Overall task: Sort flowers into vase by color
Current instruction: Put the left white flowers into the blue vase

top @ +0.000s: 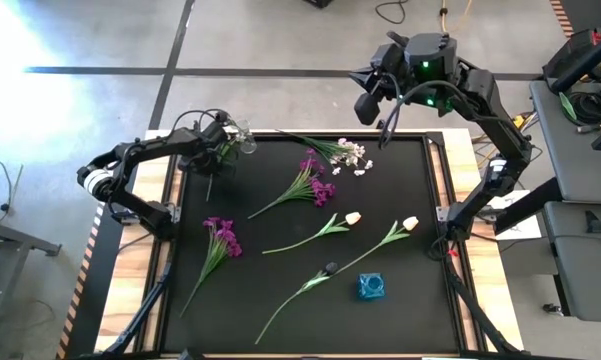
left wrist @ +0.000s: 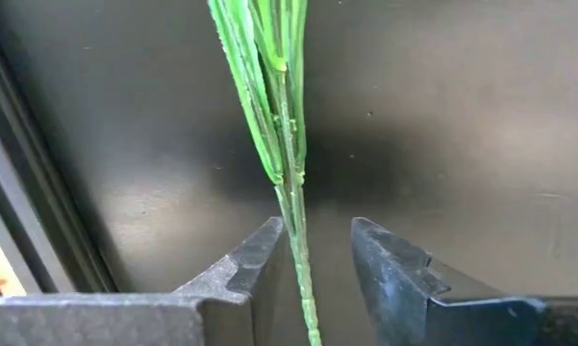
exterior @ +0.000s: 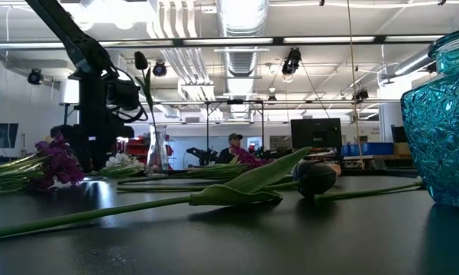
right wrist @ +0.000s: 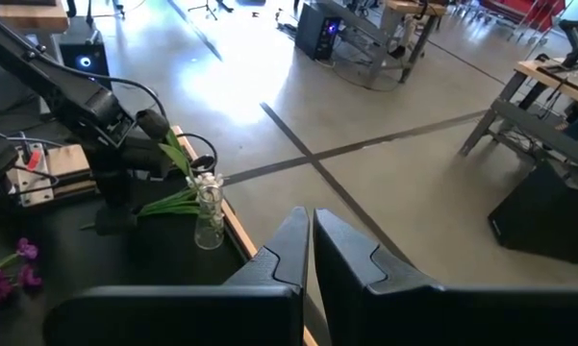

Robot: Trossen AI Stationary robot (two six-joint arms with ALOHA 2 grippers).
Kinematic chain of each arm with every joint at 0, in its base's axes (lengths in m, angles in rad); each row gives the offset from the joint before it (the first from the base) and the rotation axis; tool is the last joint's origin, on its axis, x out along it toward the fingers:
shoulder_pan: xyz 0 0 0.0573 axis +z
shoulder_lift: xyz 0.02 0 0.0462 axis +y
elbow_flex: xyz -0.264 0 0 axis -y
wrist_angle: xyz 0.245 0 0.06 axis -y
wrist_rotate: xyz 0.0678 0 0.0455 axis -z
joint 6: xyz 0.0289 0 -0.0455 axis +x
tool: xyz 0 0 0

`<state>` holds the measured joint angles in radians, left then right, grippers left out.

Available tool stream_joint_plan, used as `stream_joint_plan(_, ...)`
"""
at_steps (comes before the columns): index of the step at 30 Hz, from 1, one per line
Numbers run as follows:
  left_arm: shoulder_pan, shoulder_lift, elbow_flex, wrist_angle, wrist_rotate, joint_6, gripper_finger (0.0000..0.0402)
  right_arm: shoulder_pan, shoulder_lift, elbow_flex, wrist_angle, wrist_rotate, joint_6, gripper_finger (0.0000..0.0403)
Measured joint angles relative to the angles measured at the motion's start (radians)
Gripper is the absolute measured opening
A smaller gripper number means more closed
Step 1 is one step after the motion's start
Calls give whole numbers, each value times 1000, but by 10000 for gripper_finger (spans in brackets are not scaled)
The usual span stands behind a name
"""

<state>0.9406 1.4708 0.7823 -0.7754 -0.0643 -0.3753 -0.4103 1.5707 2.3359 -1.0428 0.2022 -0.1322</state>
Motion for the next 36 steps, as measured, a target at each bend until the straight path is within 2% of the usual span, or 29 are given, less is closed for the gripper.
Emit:
stream_joint_plan(4,-11,0,-8,5,-13,2,112,7,0,0,0,0,0,13)
stream_joint_plan(11,-17,0,-16,16,-30,2,145,21,0,0,0,0,-1,13)
stream_joint_plan(16,-21,0,-19,15,-31,16,145,23,0,0,1,0,-1,13)
stream_joint_plan(29,-78,69,-10,-26,-35,70,92,22,0,0,8,0,-1,13)
stream_joint_plan(36,-85,67,-11,-63,-4,116,13,22,0,0,8,0,-1,13)
